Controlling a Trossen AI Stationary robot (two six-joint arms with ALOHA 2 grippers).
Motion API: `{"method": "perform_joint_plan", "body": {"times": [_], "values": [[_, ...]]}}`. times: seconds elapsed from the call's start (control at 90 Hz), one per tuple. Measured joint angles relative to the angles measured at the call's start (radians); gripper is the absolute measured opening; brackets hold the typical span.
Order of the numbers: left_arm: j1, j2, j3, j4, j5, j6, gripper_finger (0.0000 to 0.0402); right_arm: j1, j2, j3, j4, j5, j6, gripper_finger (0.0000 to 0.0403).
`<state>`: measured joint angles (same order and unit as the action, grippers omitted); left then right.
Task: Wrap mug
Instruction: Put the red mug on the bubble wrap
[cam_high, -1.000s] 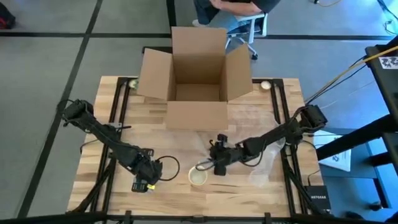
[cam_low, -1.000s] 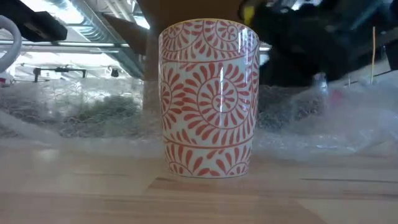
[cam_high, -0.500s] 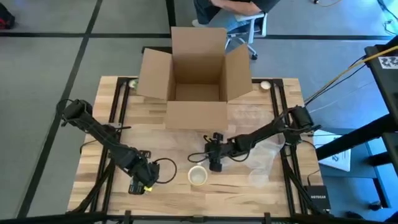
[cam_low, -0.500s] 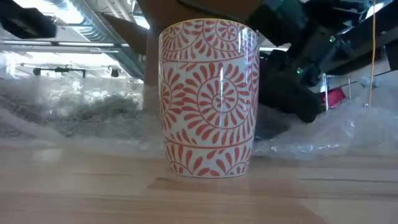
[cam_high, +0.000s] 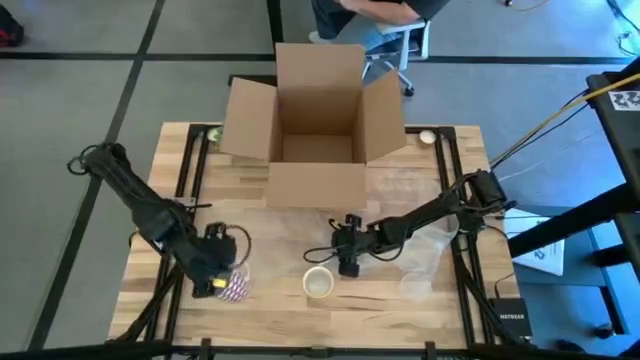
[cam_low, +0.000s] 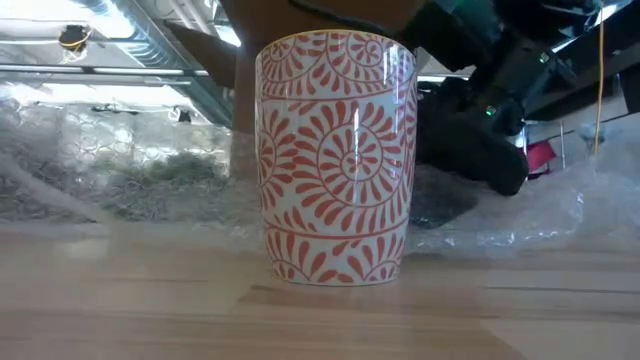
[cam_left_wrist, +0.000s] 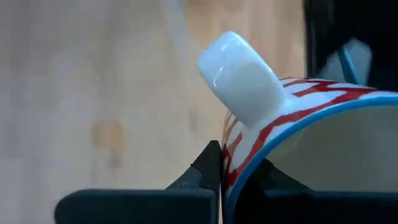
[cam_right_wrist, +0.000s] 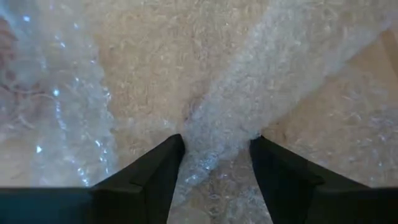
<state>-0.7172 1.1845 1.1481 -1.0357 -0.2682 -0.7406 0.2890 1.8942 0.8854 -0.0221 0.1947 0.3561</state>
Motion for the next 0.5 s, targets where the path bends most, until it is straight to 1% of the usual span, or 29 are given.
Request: {"method": "perform_joint_plan", "body": {"times": [0.078, 0.144, 0.256, 0.344, 0.5], "values": [[0.025, -0.006, 0.000, 0.000, -0.099, 0.034, 0.0002, 0.000, 0.000, -0.001, 0.007, 0.000, 0.000, 0.0186], [0.064, -0.001, -0.013, 0.036, -0.142, 0.082, 0.0002, 0.000, 0.000, -0.002, 0.013, -0.001, 0.000, 0.0186], [0.150, 0.028, -0.069, 0.135, -0.146, 0.172, 0.0002, 0.000, 0.000, -0.001, 0.013, -0.002, 0.002, 0.0186], [0.214, 0.064, -0.117, 0.193, -0.142, 0.201, 0.0002, 0.000, 0.002, 0.009, 0.002, -0.003, 0.003, 0.0186], [0.317, 0.152, -0.184, 0.310, -0.140, 0.245, 0.0002, -0.001, 0.005, 0.080, -0.092, -0.010, -0.019, 0.0186]]}}
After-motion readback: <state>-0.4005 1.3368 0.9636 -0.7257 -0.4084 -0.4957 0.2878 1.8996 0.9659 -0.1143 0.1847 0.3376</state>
